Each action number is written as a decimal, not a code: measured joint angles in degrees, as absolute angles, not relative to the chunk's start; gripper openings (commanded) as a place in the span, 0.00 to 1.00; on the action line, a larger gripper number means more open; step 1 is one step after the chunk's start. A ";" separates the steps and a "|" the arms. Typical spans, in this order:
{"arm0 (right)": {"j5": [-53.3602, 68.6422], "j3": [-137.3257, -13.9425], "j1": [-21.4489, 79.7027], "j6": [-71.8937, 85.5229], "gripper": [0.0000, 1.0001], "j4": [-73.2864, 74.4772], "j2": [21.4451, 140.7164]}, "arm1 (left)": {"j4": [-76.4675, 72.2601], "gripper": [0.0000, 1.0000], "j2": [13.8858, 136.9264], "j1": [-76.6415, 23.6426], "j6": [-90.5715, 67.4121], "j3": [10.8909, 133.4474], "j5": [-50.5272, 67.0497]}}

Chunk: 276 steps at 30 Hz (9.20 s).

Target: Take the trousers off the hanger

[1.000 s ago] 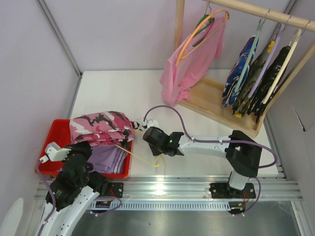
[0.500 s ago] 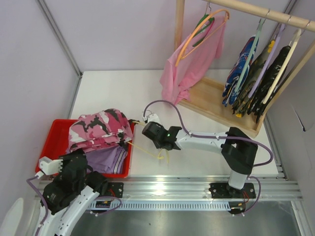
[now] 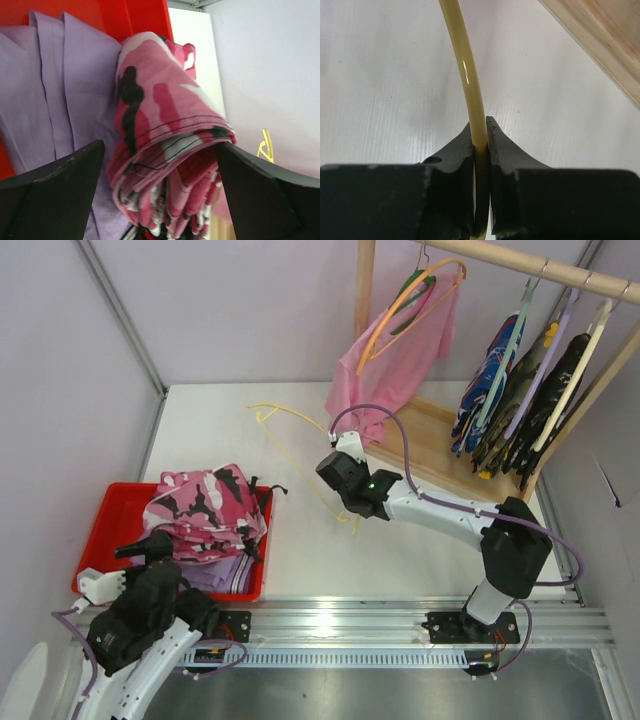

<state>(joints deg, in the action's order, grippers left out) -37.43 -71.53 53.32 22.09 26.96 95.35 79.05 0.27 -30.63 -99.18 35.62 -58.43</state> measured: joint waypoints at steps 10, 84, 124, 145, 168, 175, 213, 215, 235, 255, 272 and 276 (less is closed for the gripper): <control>-38.19 -71.57 54.04 19.11 0.00 27.20 91.92 | 78.39 1.00 1.87 -30.63 -90.94 54.59 -61.45; -55.77 -68.20 77.08 -4.99 0.06 10.98 80.03 | -16.10 0.07 50.09 -30.74 -70.02 42.72 -14.66; 8.40 -56.93 56.95 14.48 0.63 -2.44 61.01 | -50.35 0.00 55.51 -28.58 -67.16 36.60 11.07; 16.16 -56.93 55.55 17.37 0.42 -12.97 64.86 | -59.68 0.01 56.84 -28.58 -71.26 36.60 16.32; -10.81 -63.66 55.13 20.80 0.00 12.47 64.05 | -23.03 0.99 41.95 -28.36 -53.19 42.50 13.23; -20.58 -68.05 56.31 28.01 0.00 30.50 60.88 | -2.61 0.99 34.09 -28.42 -45.25 43.24 3.25; -22.02 -77.73 59.55 48.31 0.00 76.95 55.07 | 12.47 1.00 25.65 -28.42 -37.93 38.68 -10.74; -22.85 -77.76 58.83 49.10 0.00 77.36 55.29 | 12.16 0.99 24.95 -28.42 -38.61 37.82 -10.74; -39.83 -103.79 41.50 35.51 0.00 72.01 80.55 | 11.31 0.99 25.08 -28.42 -39.00 36.10 -10.94; -33.98 -128.05 19.64 13.56 0.00 49.65 93.93 | 12.67 1.00 33.50 -28.42 -38.06 39.92 -11.40; -30.52 -139.11 19.27 1.67 0.00 35.86 110.00 | 14.33 1.00 39.46 -28.42 -38.02 45.87 -14.85; -30.52 -139.41 19.29 0.54 0.00 33.17 110.87 | 14.70 1.00 40.64 -28.42 -38.00 46.00 -14.90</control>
<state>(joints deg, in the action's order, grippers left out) -30.52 -139.41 19.29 0.54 33.17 110.87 14.70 40.64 -28.42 -38.00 46.00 -14.90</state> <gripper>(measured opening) 0.163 0.994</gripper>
